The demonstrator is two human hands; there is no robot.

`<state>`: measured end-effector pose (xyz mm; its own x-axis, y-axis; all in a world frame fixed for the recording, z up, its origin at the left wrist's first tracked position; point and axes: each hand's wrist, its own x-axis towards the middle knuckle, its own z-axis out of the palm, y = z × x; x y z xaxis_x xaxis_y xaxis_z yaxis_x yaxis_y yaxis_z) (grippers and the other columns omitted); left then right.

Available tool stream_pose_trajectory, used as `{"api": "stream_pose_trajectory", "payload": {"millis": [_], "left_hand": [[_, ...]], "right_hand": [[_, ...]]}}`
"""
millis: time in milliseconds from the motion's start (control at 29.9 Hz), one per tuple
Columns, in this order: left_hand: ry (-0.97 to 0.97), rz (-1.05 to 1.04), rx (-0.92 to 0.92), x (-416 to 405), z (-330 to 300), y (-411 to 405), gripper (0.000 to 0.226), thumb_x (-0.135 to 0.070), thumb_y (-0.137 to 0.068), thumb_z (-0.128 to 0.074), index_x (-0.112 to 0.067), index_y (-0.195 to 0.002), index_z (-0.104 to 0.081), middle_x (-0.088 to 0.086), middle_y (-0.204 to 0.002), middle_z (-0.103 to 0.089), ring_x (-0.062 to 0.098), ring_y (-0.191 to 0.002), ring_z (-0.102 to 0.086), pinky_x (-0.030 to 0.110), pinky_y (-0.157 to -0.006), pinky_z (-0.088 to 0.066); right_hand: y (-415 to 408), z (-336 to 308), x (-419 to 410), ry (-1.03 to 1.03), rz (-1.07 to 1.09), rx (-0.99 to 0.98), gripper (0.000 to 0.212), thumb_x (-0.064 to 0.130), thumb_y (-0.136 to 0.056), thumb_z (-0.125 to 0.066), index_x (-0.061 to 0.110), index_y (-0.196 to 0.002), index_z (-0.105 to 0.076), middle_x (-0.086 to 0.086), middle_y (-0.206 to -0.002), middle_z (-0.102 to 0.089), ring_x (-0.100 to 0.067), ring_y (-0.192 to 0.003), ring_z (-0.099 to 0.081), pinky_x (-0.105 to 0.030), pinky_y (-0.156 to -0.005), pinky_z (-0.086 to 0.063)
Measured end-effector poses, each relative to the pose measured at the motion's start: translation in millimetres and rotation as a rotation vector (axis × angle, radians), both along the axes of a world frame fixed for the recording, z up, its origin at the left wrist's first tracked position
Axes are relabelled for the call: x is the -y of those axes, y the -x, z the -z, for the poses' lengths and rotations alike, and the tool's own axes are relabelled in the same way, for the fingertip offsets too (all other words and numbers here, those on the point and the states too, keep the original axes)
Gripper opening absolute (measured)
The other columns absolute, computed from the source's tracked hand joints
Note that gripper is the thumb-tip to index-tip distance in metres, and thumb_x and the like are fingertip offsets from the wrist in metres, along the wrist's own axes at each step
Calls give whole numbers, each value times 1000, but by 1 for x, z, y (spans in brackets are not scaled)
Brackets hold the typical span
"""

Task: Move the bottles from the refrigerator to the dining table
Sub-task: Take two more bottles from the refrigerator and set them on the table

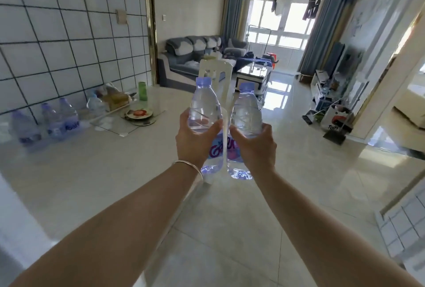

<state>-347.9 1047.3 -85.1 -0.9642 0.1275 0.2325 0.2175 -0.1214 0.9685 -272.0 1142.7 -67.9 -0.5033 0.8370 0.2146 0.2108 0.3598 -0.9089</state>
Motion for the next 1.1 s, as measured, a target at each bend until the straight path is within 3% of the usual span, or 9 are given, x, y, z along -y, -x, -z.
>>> {"api": "stream_pose_trajectory", "payload": {"millis": [268, 368, 469, 602, 736, 937, 1037, 1104], "left_hand": [[-12, -170, 35, -26, 25, 146, 69, -40, -62, -83, -26, -122, -53, -8, -94, -70, 12, -88, -68, 38, -86, -56], [-17, -280, 64, -23, 30, 198, 60, -35, -64, -83, -21, -116, -56, -9, -87, -70, 11, -84, -69, 39, -85, -56], [26, -410, 84, -8, 40, 237, 59, -31, -67, -81, -16, -117, -54, -12, -85, -68, 7, -83, -67, 38, -87, -55], [119, -560, 152, 36, 67, 280, 76, -43, -62, -82, -20, -126, -48, -5, -98, -70, 13, -92, -67, 36, -89, -53], [219, -708, 214, 96, 87, 316, 81, -36, -63, -83, -21, -132, -42, -5, -101, -63, 15, -93, -60, 26, -87, -45], [233, -875, 394, 210, 134, 388, 74, -48, -45, -74, -15, -108, -53, 1, -98, -67, 20, -91, -64, 32, -86, -49], [240, -932, 448, 255, 154, 423, 73, -46, -45, -74, -19, -108, -51, 4, -100, -67, 24, -94, -64, 38, -88, -50], [212, -970, 469, 277, 169, 444, 70, -51, -38, -74, -30, -99, -48, 4, -99, -67, 24, -93, -65, 37, -87, -51]], "right_hand": [[170, 25, -49, 70, -199, -13, 72, 54, -68, -71, 14, -124, -47, -6, -114, -62, -28, -106, -58, -30, -83, -41], [234, 32, -53, 68, -337, 36, 66, 50, -70, -71, 15, -121, -47, -3, -99, -56, -26, -101, -55, -29, -79, -36], [295, 42, -40, 40, -514, 61, 63, 46, -70, -74, 14, -118, -47, -1, -93, -53, -27, -94, -56, -32, -77, -43], [361, 64, -1, 32, -722, 118, 67, 47, -70, -74, 12, -121, -46, -5, -99, -56, -25, -91, -53, -29, -76, -39], [410, 94, 53, 86, -909, 165, 63, 41, -70, -75, 18, -121, -47, 3, -99, -57, -19, -91, -53, -27, -78, -40], [490, 141, 147, 141, -1058, 341, 39, 37, -69, -76, 22, -93, -49, 9, -78, -55, -14, -73, -54, -24, -66, -39], [534, 154, 191, 103, -1086, 407, 48, 41, -66, -77, 20, -99, -48, 4, -84, -58, -19, -79, -56, -27, -70, -44], [562, 163, 218, 68, -1098, 471, 56, 45, -65, -76, 19, -105, -46, 4, -85, -55, -23, -85, -56, -30, -74, -46]]}}
